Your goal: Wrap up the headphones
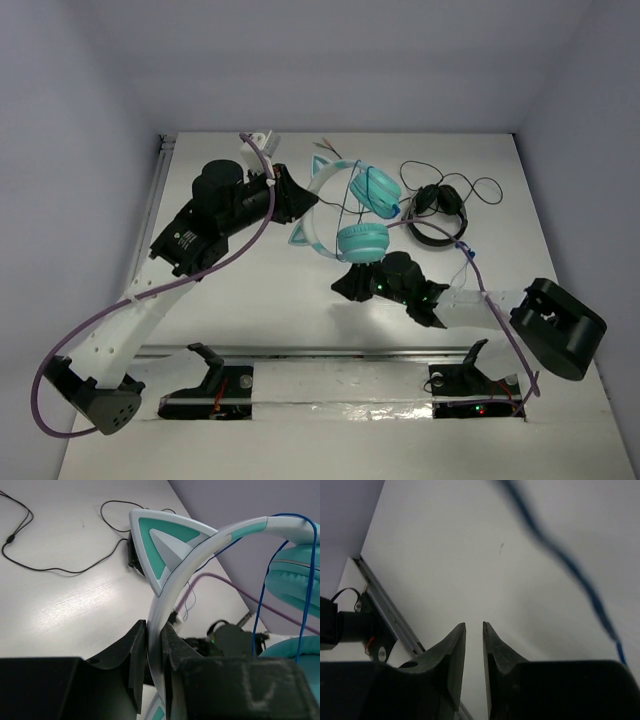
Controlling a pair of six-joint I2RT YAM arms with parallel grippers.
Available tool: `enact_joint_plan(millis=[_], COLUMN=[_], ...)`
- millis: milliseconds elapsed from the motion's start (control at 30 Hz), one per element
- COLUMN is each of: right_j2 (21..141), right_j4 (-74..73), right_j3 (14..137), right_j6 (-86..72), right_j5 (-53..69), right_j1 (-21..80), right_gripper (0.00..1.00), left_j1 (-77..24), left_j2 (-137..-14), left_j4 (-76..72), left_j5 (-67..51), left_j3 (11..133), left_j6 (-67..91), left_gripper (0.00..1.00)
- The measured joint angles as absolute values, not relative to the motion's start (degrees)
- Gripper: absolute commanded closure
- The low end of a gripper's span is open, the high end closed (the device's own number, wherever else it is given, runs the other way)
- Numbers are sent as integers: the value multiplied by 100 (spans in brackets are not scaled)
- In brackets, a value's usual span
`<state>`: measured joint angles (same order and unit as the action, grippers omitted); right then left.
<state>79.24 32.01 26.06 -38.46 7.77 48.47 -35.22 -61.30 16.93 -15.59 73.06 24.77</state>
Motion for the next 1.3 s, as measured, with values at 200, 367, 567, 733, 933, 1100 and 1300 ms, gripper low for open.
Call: enact_joint_plan(millis=[200,367,567,733,933,1100,1300], right_j2=[6831,5516,5271,6104,7067,7463,7811], right_j4=[2867,1977,1273,1190,1496,1896,2469], right_j3=[2206,2178,2305,2589,2915,2910,2703], right_j6=[-4073,-4281,-4300,-3997,-3612,-3566,-3850], right_j5=[576,-690,-1466,-1317,-447,-38,523], right_j1=[5354,5356,4650,3951,3885,3885,3874], right_gripper=[45,27,13,9,12,56,100], left_j1=[-3476,-3476,-3476,-3476,-3476,-3476,-3461], left_j2=[-6246,-6241,-6167,-6088,-6088,-6088,-6090], left_j4=[1564,1605,1809,2025,2088,2095,2086], left_j5=[-1085,-917,-875,-904,-976,-1007,-770], left_j3=[7306,7312,7365,7579,7942,7996,7996], left_j6=[2611,2609,2602,2598,2578,2561,2596], left_gripper=[100,100,100,100,100,100,100])
